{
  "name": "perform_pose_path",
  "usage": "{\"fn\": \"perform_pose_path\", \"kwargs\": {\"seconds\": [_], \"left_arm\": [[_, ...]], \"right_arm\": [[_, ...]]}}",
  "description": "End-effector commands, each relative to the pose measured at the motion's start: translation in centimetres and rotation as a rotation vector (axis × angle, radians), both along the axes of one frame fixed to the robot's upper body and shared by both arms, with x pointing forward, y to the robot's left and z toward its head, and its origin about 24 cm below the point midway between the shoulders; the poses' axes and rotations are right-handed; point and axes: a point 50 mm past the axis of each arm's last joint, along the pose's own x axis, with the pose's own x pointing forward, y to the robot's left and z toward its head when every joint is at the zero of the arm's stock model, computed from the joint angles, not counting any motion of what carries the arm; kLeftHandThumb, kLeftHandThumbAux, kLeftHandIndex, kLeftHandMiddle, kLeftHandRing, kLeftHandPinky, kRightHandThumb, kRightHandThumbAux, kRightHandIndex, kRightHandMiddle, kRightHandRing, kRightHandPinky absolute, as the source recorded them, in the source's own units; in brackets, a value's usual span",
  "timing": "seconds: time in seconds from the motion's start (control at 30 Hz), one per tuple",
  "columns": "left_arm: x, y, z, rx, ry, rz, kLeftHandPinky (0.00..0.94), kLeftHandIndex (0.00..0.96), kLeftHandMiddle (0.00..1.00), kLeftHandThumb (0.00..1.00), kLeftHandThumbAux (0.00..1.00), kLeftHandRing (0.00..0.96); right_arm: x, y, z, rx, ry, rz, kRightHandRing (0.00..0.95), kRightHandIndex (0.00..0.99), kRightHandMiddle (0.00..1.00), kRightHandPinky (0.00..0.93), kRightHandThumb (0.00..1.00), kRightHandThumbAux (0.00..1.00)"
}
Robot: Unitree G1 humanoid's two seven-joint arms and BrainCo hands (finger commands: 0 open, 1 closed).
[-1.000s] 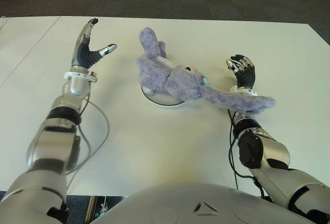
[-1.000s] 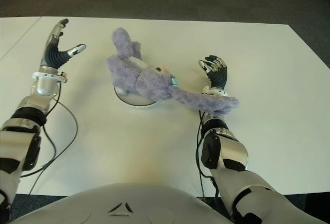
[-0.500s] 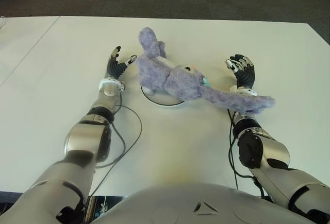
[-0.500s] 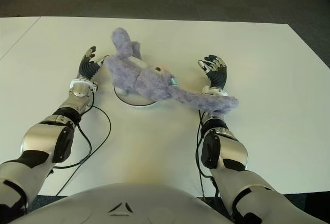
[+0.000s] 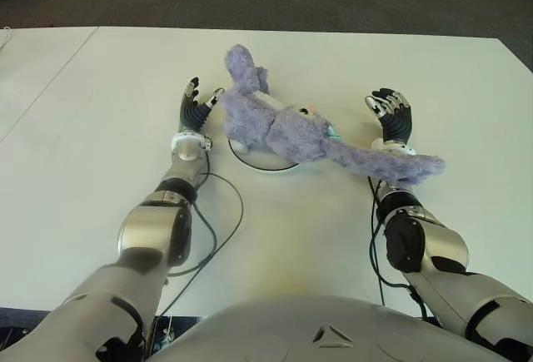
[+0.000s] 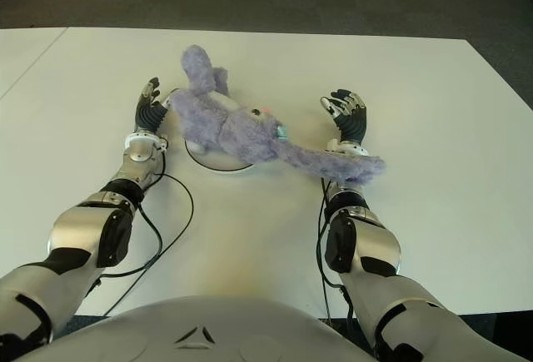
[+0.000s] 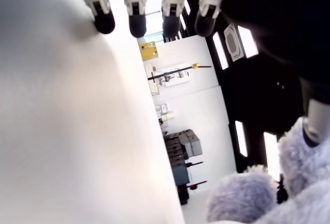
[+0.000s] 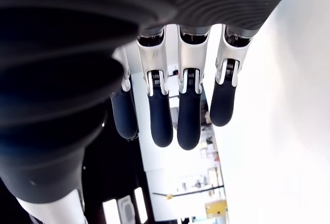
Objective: Put the doll into the plate.
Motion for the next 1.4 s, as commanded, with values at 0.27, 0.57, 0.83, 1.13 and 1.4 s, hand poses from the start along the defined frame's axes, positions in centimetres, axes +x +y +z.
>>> {"fn": "perform_pose_path", "kwargs": {"seconds": [0.27, 0.57, 0.83, 1.13, 1.4], "left_arm": [[-6.7, -2.7, -7.3, -0.194, 0.203, 0.02, 0.0, 0.0, 0.0, 0.0, 0.475, 0.0], [-9.0, -2.6, -8.7, -0.227, 0.216, 0.05, 0.0, 0.0, 0.0, 0.0, 0.418, 0.0], [-10.2, -2.4, -9.9, -0.283, 0.284, 0.067, 0.027, 0.0, 0.015, 0.0, 0.436, 0.005], [-9.7, -1.9, -9.7, -0.377, 0.285, 0.13, 0.094, 0.046, 0.076, 0.0, 0.503, 0.072], [-9.7, -2.0, -10.0, -0.377, 0.322, 0.143, 0.091, 0.069, 0.1, 0.0, 0.575, 0.094]], "right_arm": [[-9.3, 2.6, -10.8, 0.215, 0.442, -0.03, 0.368, 0.341, 0.363, 0.32, 0.081, 0.812], [-9.5, 2.3, -10.8, 0.211, 0.441, -0.03, 0.364, 0.338, 0.361, 0.295, 0.085, 0.809], [-9.6, 2.0, -10.8, 0.202, 0.444, -0.029, 0.359, 0.332, 0.355, 0.296, 0.086, 0.804], [-9.7, 1.9, -10.9, 0.228, 0.44, -0.021, 0.363, 0.334, 0.365, 0.294, 0.089, 0.787], [-9.6, 2.1, -10.9, 0.245, 0.421, -0.008, 0.329, 0.31, 0.344, 0.271, 0.054, 0.718]]}}
